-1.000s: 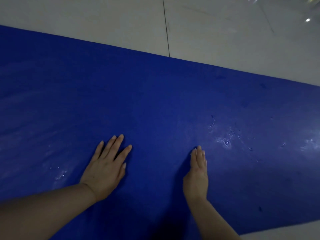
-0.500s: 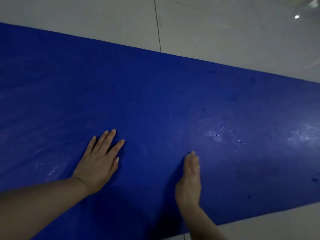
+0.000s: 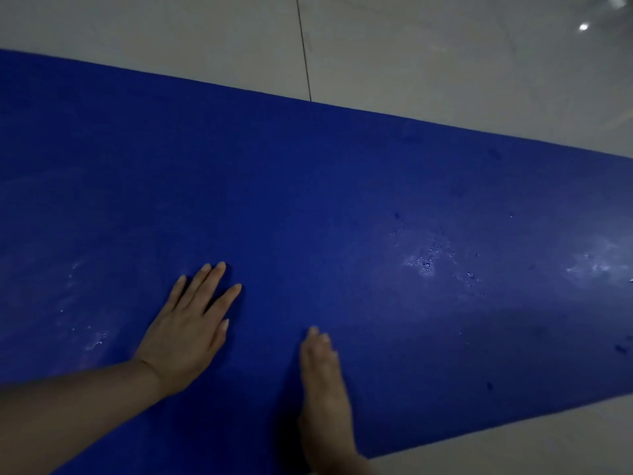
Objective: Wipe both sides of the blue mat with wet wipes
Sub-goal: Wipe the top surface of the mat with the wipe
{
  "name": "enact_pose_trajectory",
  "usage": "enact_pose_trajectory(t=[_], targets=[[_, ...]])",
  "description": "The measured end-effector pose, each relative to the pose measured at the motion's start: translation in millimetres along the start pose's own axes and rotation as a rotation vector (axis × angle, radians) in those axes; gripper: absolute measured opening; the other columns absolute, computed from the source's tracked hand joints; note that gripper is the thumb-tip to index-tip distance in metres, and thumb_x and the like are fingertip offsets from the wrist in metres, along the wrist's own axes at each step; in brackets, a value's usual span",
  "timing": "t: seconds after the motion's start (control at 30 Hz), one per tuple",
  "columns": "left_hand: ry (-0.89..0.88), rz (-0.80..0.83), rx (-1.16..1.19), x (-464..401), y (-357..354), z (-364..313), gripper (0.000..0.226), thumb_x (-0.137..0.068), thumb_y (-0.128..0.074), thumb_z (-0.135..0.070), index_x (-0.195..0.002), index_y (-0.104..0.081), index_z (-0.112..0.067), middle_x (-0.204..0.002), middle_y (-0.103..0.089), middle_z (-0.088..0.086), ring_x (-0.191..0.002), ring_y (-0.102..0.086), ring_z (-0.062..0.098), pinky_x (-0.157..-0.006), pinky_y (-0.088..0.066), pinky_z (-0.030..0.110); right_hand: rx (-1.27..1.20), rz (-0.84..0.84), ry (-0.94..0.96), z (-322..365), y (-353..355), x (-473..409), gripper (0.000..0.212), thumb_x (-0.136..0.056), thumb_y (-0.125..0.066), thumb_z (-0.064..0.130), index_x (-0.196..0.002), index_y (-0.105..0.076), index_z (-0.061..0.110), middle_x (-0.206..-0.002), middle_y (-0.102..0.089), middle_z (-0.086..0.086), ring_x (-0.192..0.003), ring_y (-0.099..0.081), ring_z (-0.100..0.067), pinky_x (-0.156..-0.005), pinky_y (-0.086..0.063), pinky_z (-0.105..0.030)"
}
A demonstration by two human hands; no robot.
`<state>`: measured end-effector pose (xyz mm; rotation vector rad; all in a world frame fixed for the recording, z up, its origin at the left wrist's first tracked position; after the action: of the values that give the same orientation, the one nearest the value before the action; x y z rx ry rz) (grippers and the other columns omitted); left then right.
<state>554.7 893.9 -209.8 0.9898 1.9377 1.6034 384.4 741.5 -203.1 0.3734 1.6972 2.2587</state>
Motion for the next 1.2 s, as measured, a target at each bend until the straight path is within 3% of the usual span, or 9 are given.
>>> enact_pose_trajectory(t=[0.1,0.2,0.33,0.47,0.63,0.7,0.8,0.97,1.2], targets=[[-0.012,0.000,0.004,8.6,-5.5,-8.8,0.060,-0.103,-0.005,-0.039,-0.143,-0.041,-0.012,-0.157,-0.024,0.014,-0.149,-0.002,0.019,-0.117,-0.009,0.044,0.003,-0.002,0.166,13.5,-7.6,2.1,0.066,-0.072,-0.030,0.001,-0.137,-0.038,0.007,-0.147,-0.034,-0.003,-0.143,-0.015,-0.016,-0.114,-0.017,-0.029],[-0.022,0.027,-0.006,10.5,-8.1,-7.9,0.059,-0.102,-0.007,-0.041,-0.144,-0.038,-0.014,-0.157,-0.025,0.014,-0.147,-0.013,0.023,-0.117,-0.010,0.045,0.074,-0.085,-0.001,-24.6,4.6,-29.5,0.076,-0.064,-0.029,-0.014,-0.139,-0.036,0.002,-0.150,-0.030,-0.007,-0.146,-0.003,-0.016,-0.116,-0.010,-0.029],[-0.034,0.076,-0.015,7.6,-7.2,-5.0,0.060,-0.102,-0.007,-0.043,-0.143,-0.039,-0.013,-0.156,-0.026,0.014,-0.144,-0.020,0.027,-0.118,-0.009,0.046,0.030,-0.126,-0.170,-49.4,7.7,-71.6,0.077,-0.064,-0.052,-0.027,-0.137,-0.040,-0.004,-0.151,-0.030,-0.011,-0.139,-0.020,-0.021,-0.116,-0.006,-0.032],[-0.017,0.148,-0.050,4.8,-6.0,-5.8,0.060,-0.101,-0.004,-0.043,-0.145,-0.032,-0.014,-0.157,-0.022,0.015,-0.147,-0.010,0.025,-0.117,-0.012,0.049,0.024,-0.124,-0.156,-43.3,2.3,-74.5,0.061,-0.080,-0.020,-0.003,-0.138,-0.040,-0.002,-0.151,-0.031,-0.007,-0.140,-0.022,-0.021,-0.118,-0.008,-0.028],[0.008,0.238,-0.097,0.5,7.9,-11.9,0.054,-0.102,-0.012,-0.038,-0.146,-0.032,-0.014,-0.161,0.000,0.011,-0.149,0.002,0.024,-0.117,-0.009,0.046,-0.010,-0.051,-0.142,-42.0,4.9,-77.1,0.063,-0.080,-0.021,-0.002,-0.141,-0.035,-0.001,-0.153,-0.028,-0.006,-0.142,-0.019,-0.022,-0.118,-0.007,-0.030],[0.043,0.235,-0.159,-3.4,13.7,-22.1,0.052,-0.101,-0.022,-0.032,-0.150,-0.015,-0.017,-0.156,0.024,0.008,-0.147,0.015,0.023,-0.119,-0.001,0.041,0.000,-0.035,-0.145,-41.3,4.3,-79.6,0.064,-0.077,-0.036,-0.011,-0.141,-0.034,-0.002,-0.153,-0.027,-0.007,-0.142,-0.018,-0.022,-0.117,-0.007,-0.031],[0.160,0.533,-0.204,-5.0,27.5,-31.9,0.060,-0.105,-0.023,-0.033,-0.137,0.028,-0.026,-0.142,0.047,0.004,-0.132,0.037,0.018,-0.118,0.009,0.045,-0.004,0.016,-0.140,-41.1,9.6,-82.9,0.076,-0.068,-0.056,-0.018,-0.140,-0.035,-0.004,-0.152,-0.028,-0.009,-0.140,-0.018,-0.023,-0.117,-0.006,-0.030],[0.183,0.554,-0.117,-2.9,25.7,-25.0,0.065,-0.104,-0.022,-0.042,-0.137,0.034,-0.032,-0.141,0.051,-0.001,-0.133,0.042,0.017,-0.119,0.009,0.045,0.012,0.027,-0.140,-38.7,10.2,-80.8,0.080,-0.066,-0.059,-0.017,-0.141,-0.035,-0.003,-0.152,-0.030,-0.009,-0.140,-0.019,-0.023,-0.116,-0.004,-0.029],[0.059,0.171,-0.090,10.0,4.3,-13.5,0.060,-0.095,-0.025,-0.045,-0.150,-0.023,-0.023,-0.161,-0.014,0.006,-0.148,-0.007,0.023,-0.115,-0.007,0.045,-0.014,-0.076,-0.146,-41.5,7.1,-77.8,0.070,-0.071,-0.056,-0.018,-0.138,-0.040,-0.004,-0.149,-0.036,-0.009,-0.139,-0.028,-0.023,-0.116,-0.005,-0.028]])
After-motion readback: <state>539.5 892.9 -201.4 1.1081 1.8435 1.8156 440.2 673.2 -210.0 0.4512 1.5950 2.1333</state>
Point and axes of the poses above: each hand's wrist, its own x-axis away from the middle knuckle, its own y-axis out of the back of the hand, z = x × y, the point moved 3 cm from there along -x, towards the middle knuckle
